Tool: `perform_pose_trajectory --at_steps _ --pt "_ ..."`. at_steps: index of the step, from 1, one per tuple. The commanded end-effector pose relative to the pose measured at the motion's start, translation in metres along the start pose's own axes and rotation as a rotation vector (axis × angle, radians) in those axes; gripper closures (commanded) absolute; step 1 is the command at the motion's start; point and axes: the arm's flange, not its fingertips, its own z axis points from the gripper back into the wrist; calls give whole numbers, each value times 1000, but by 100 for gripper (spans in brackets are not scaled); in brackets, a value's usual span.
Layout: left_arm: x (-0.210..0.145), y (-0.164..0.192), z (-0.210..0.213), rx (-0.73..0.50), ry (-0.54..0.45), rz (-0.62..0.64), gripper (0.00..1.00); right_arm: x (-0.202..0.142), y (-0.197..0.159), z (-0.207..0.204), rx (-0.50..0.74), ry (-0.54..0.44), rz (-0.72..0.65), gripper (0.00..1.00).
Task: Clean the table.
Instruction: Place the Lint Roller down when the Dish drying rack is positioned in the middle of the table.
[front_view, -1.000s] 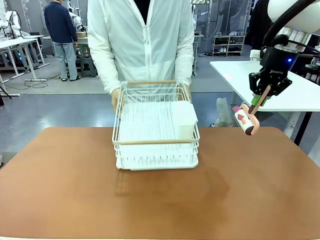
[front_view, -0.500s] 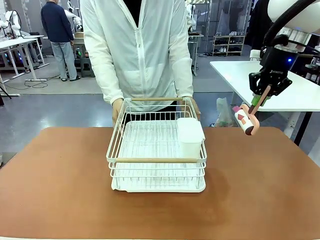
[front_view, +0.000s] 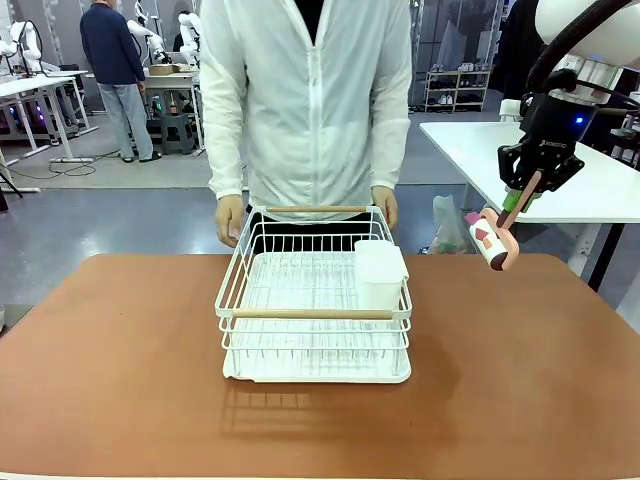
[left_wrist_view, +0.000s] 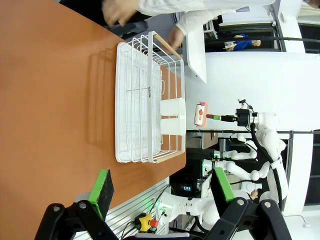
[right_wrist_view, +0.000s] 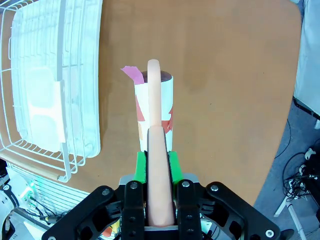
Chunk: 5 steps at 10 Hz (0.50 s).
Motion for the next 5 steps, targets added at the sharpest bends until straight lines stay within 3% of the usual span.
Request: perform_pose_trajectory --at_steps 1,5 --pt "-2 0 3 -13 6 -12 0 -2 3 2 0 2 5 79" --pt "-2 0 3 -13 6 -12 0 -2 3 2 0 2 5 79"
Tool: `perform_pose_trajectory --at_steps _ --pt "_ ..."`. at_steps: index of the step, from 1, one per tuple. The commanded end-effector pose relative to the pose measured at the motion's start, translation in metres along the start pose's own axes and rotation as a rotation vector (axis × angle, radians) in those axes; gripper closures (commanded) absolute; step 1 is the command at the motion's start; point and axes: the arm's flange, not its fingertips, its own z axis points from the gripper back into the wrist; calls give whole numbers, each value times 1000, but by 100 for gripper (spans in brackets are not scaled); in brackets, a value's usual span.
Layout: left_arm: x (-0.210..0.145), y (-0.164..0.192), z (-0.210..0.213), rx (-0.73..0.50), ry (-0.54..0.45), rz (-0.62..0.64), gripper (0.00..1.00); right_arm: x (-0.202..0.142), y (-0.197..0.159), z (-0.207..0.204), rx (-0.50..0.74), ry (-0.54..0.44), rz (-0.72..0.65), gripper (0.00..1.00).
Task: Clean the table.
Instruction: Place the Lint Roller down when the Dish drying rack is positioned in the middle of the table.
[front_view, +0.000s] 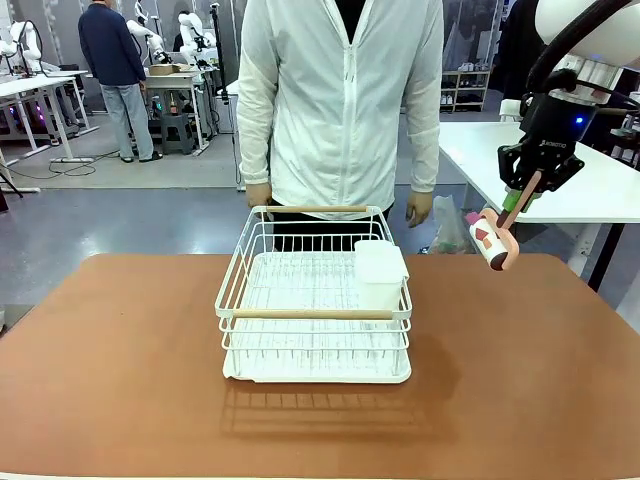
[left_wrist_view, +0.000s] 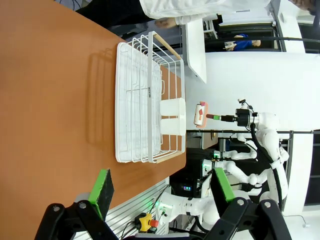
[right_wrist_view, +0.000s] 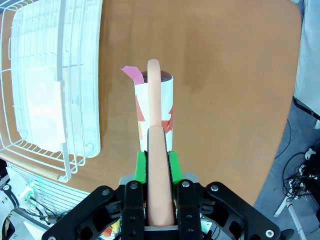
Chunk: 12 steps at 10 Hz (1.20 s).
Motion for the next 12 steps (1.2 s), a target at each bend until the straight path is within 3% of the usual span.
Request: perform_pose_trajectory --at_steps 1,7,8,9,11,12 --pt "-2 0 3 -13 6 -12 0 -2 3 2 0 2 5 79" --pt "-2 0 3 -13 6 -12 0 0 0 0 0 0 0 79" --pt "-2 0 3 -13 6 -12 0 18 3 2 46 -38 -279 79" --pt "-2 0 3 -13 6 -12 0 31 -1 -1 76 -13 -600 79" --pt "-2 0 3 -13 6 -12 0 30 -6 -14 46 73 -989 79" --pt "-2 0 3 -13 6 -12 0 32 -4 -20 164 72 -1204 79"
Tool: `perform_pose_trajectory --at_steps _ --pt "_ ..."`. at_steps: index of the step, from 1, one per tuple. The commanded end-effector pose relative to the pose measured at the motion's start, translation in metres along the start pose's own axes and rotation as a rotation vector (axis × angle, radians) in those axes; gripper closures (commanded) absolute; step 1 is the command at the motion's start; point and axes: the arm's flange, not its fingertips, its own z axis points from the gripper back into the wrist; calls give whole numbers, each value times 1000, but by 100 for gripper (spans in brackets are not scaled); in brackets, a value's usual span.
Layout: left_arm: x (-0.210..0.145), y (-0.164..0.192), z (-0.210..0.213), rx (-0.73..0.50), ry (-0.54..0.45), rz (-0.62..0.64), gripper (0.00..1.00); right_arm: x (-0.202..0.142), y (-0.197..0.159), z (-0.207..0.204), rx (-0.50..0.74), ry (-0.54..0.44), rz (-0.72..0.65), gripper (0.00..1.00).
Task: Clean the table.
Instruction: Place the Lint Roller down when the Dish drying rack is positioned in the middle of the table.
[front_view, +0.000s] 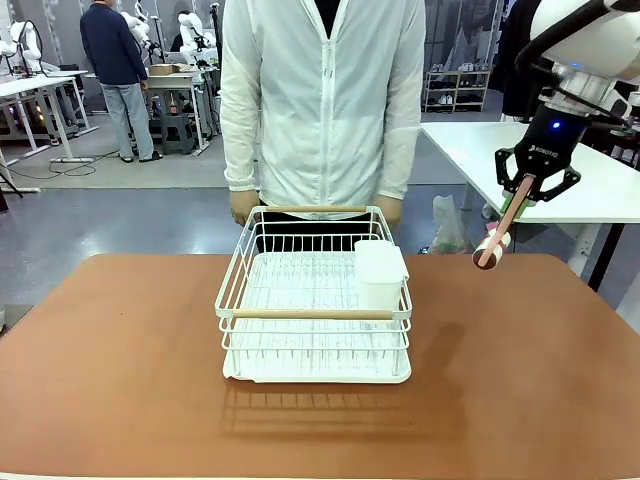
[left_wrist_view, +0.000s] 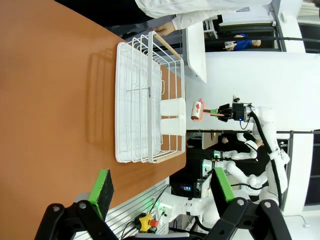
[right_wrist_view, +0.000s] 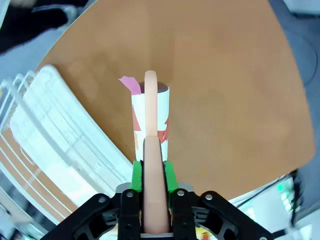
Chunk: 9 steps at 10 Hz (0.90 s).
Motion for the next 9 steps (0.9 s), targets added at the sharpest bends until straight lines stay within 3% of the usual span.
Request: perform_pose_trajectory --at_steps 1,3,6,9 --pt "-2 0 3 -13 6 -12 0 -9 16 -9 122 11 -554 79" --pt "-2 0 3 -13 6 -12 0 -12 12 -27 199 -102 -656 79" --pt "-2 0 3 -13 6 -12 0 -22 -6 -79 295 -379 -686 79" --pt "-2 0 3 -13 6 -12 0 -23 -20 -114 314 -411 -707 79"
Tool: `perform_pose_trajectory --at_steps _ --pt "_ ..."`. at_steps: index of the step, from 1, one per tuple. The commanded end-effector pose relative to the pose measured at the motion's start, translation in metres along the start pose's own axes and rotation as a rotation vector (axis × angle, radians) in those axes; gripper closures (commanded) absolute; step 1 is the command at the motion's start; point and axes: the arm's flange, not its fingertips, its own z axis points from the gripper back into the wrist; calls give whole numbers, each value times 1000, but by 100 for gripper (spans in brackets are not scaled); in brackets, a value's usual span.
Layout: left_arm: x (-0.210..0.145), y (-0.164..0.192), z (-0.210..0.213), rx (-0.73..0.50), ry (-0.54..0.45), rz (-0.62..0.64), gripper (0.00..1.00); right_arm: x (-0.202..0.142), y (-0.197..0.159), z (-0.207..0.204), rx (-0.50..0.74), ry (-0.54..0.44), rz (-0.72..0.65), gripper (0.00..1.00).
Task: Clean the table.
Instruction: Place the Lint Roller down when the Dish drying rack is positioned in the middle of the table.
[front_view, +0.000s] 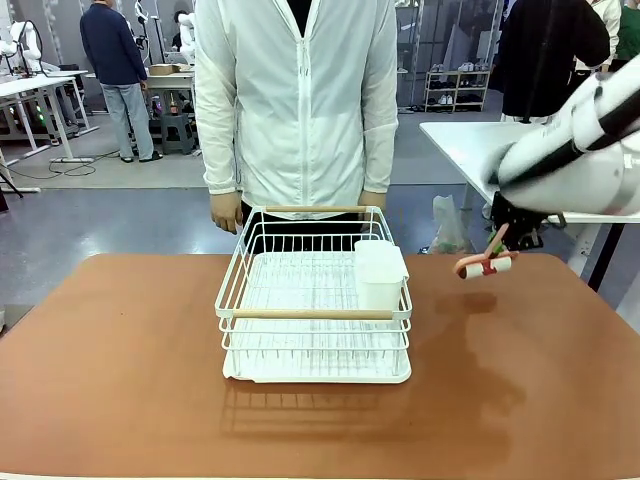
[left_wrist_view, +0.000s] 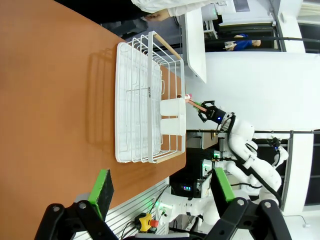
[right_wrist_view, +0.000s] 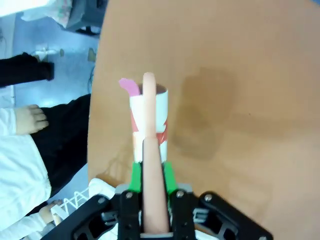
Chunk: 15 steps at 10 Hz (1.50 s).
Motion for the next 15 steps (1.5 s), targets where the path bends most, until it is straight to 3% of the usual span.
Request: perform_pose_trajectory --at_steps 1,5,6,7,8,9,10,15 --pt "-2 0 3 -13 6 -12 0 -11 -3 -11 -10 -85 -100 79" --pt "-2 0 3 -13 6 -12 0 1 -11 -19 -38 31 -127 79" --pt "-2 0 3 -13 6 -12 0 2 -11 -20 -49 46 -126 72" --pt "-2 0 3 -13 6 -12 0 3 -12 -21 -59 46 -118 43" --pt "-2 0 3 -13 6 -12 0 2 -11 -19 -57 52 -117 35" --pt "-2 0 3 -13 6 -12 0 3 -13 -14 -54 64 -112 6" --pt "-2 0 3 -13 6 -12 0 3 -14 -6 -54 67 -110 0" --pt "-2 0 3 -13 6 -12 0 -7 -26 41 -125 35 -44 0"
